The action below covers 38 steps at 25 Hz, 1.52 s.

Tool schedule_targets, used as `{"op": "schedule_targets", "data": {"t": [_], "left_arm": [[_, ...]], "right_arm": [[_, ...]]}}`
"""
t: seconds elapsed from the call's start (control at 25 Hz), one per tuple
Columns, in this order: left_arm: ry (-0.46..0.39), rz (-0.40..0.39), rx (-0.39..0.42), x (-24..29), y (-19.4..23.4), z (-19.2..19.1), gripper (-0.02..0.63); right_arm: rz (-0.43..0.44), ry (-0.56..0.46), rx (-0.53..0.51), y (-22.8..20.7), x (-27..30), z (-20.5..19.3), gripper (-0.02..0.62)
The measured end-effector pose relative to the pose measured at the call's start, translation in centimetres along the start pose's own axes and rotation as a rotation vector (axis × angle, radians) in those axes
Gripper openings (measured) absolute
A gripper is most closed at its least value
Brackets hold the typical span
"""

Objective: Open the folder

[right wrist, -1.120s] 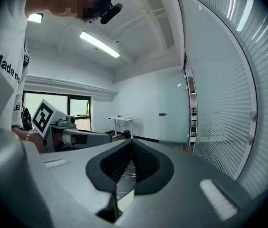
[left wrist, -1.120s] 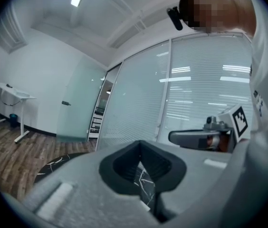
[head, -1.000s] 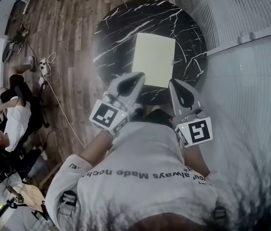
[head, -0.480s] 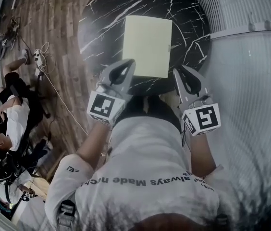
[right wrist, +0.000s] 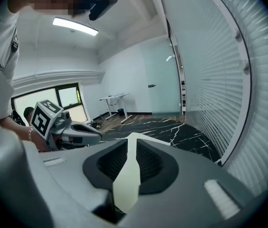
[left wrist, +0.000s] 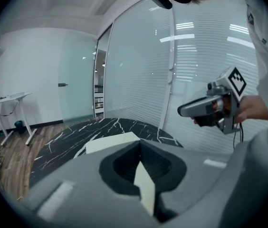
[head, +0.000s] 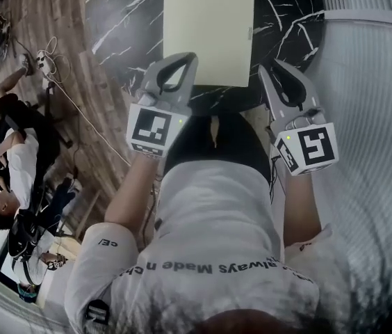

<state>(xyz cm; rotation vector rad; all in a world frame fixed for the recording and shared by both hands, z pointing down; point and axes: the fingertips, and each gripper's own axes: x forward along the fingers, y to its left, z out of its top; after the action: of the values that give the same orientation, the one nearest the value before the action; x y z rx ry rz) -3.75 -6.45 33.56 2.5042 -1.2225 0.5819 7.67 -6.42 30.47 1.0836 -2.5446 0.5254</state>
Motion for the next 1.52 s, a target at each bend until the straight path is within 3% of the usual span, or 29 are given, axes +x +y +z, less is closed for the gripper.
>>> {"op": "schedule_targets", "data": {"t": [0.56, 0.8, 1.12, 1.52], "left_arm": [[0.170, -0.003, 0.029, 6.8, 0.7, -10.0, 0.002], [0.219, 0.005, 0.087, 7.7, 1.0, -12.6, 0.002], [0.296, 0.013, 0.141, 8.4, 1.2, -15.0, 0.002], [0.313, -0.009, 0.095, 8.5, 1.2, -15.5, 0.002]], "right_arm": [[0.026, 0.086, 0.096, -3.3, 5.1, -10.0, 0.092], [0.042, 0.087, 0.137, -3.3, 7.1, -12.7, 0.111], [-0.002, 0.095, 0.217, -4.2, 8.8, -15.8, 0.158], [0.003, 0.098, 0.308, -3.6, 9.4, -16.7, 0.178]]}}
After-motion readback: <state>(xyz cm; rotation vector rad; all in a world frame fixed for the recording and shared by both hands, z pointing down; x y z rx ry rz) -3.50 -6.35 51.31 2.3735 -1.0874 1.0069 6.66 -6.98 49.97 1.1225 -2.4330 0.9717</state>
